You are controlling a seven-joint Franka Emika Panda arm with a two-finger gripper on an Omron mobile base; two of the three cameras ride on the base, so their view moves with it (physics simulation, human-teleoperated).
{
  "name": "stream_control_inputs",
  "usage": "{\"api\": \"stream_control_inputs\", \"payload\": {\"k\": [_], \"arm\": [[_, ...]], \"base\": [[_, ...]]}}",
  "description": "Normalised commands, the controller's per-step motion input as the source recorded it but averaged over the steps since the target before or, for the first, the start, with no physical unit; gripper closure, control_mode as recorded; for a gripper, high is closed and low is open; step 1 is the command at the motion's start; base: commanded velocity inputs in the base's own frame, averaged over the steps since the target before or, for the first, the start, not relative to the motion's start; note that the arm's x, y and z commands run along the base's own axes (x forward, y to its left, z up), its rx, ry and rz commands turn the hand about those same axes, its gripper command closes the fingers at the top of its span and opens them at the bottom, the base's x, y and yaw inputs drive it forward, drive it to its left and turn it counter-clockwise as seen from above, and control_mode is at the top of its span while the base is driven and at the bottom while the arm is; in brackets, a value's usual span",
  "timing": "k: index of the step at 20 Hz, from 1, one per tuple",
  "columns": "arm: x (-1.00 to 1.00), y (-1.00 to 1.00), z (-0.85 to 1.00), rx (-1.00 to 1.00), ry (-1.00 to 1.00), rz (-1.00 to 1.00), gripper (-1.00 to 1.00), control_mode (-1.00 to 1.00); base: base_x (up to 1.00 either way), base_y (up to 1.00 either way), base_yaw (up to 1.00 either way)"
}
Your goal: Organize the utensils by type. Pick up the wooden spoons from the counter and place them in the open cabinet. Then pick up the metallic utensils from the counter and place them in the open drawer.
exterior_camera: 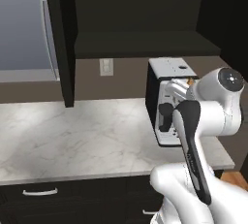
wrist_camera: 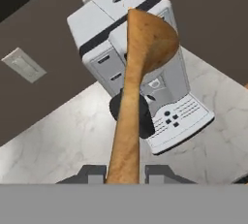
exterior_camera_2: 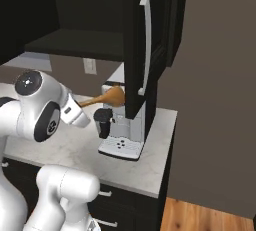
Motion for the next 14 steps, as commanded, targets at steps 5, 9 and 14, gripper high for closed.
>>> {"api": "stream_control_inputs", "payload": {"k": [5, 9, 14], "arm": [[-0.22, 0.11, 0.9, 0.0, -0.31, 0.01, 1.0, -1.0], [-0.09, 0.1, 0.96, 0.0, -0.33, 0.0, 1.0, -1.0], [0.38, 0.03, 0.77, 0.0, -0.19, 0.0, 1.0, -1.0]], "base": [[0.0, 0.0, 0.0], [0.0, 0.0, 0.0], [0.0, 0.0, 0.0]]}}
